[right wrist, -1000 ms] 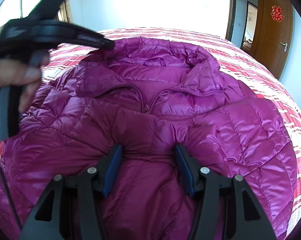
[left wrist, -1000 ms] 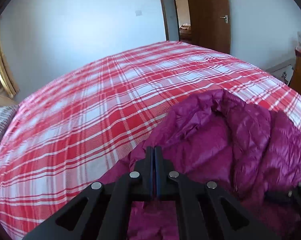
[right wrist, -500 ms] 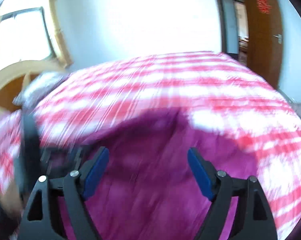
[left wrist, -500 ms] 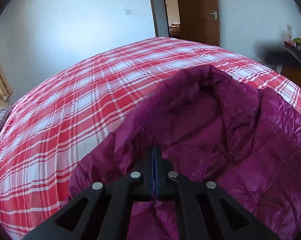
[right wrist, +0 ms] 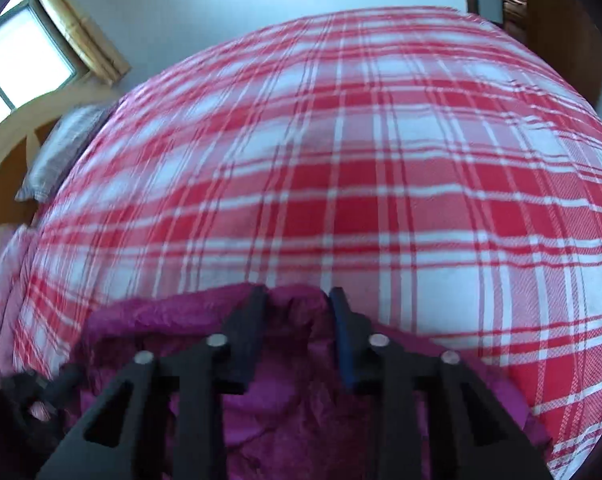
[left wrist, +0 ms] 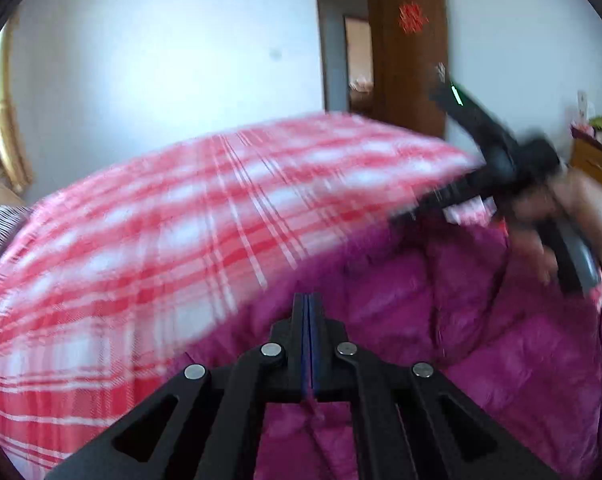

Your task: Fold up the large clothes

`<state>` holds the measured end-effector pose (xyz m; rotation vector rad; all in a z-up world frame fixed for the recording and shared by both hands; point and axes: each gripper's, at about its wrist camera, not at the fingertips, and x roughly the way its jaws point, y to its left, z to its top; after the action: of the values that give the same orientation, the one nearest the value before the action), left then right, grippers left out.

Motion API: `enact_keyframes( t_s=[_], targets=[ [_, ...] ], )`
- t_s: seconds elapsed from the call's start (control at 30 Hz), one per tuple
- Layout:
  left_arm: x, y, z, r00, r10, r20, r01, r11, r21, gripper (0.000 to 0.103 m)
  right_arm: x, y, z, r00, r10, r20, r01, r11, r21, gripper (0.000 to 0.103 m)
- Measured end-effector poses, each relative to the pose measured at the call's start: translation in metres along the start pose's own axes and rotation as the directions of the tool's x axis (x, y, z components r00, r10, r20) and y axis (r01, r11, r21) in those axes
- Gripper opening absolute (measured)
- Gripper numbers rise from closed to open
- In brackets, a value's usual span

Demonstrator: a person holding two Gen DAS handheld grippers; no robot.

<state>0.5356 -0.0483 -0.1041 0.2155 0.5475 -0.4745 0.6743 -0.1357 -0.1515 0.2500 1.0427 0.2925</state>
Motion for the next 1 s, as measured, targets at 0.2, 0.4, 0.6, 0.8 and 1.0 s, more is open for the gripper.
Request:
enact_keyframes(
  t_s=[0.2, 0.4, 0.6, 0.8, 1.0],
  targets=[
    [0.043, 0.013, 0.032, 0.997, -0.007, -0.075, 0.001, 0.996, -0.084, 0.001, -0.014, 0.004, -0.024, 0.999, 0.024, -0.036, -0.027, 0.996, -0.085, 0.027],
    [0.083, -0.014, 0.012, 0.971, -0.083, -0.225, 0.075, 0.996, -0.043, 0.001, -0.011, 0.011, -0.048, 0.998, -0.009, -0.063, 0.000, 0.990, -0.141, 0.027],
    [0.089, -0.042, -0.016, 0.959, 0.022, -0.282, 0.011, 0.993, 0.113, 0.001, -0.030, 0.014, -0.056, 0.999, -0.005, -0.034, -0.001, 0.984, -0.176, 0.029],
    [0.089, -0.039, -0.018, 0.962, 0.011, -0.274, 0.014, 0.996, 0.090, 0.001, -0.059, 0.021, -0.024, 0.990, 0.010, 0.140, 0.003, 0.996, -0.088, 0.038],
    [0.052, -0.034, 0.002, 0.988, -0.022, -0.152, 0.027, 0.999, 0.034, 0.001, 0.000, 0.013, -0.041, 0.992, -0.122, 0.005, 0.122, 0.989, -0.088, 0.035]
  ],
)
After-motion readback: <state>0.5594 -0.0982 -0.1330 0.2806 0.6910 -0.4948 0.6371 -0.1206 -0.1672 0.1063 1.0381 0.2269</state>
